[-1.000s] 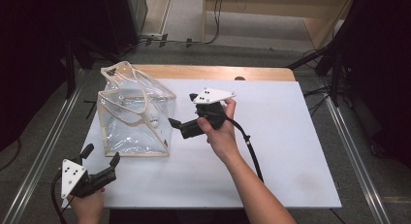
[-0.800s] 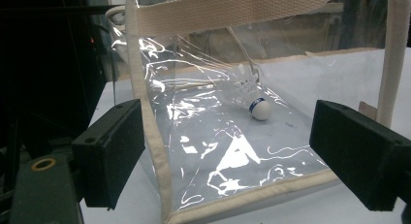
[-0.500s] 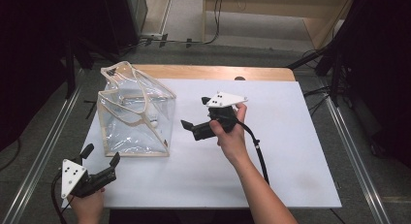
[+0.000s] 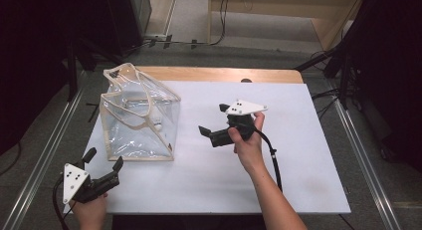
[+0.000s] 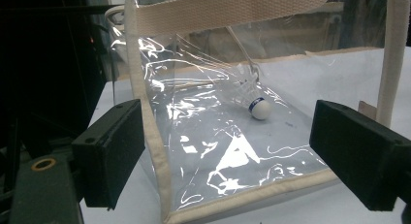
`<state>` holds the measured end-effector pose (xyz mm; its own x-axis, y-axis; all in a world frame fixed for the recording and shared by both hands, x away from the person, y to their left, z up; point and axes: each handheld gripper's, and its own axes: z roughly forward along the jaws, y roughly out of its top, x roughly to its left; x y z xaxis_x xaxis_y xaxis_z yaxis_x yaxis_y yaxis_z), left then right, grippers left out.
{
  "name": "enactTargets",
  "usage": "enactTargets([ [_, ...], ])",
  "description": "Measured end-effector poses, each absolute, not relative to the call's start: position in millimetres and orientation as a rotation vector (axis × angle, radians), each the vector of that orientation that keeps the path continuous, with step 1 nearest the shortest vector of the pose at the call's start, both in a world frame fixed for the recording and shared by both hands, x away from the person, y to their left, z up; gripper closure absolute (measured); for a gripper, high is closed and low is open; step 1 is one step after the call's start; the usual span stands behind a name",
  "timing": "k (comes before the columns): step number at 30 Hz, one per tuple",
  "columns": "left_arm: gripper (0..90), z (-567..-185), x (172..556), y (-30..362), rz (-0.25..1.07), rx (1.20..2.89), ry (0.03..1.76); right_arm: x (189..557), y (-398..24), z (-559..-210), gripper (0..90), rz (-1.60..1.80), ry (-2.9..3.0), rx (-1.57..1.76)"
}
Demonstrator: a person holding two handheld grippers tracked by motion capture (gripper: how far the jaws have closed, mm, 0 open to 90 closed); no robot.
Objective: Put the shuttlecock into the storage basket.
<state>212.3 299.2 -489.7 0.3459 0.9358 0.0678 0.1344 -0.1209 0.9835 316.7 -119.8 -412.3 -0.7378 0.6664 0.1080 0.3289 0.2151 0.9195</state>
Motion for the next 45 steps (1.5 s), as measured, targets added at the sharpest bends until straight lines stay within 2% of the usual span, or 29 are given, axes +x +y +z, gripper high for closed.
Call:
enactTargets([
  [45,13.2,-489.7,211.9,298.9,0.939,1.539,1.008,291.9,-196.3,-459.8,0.0,1.461,2.090,1.133],
])
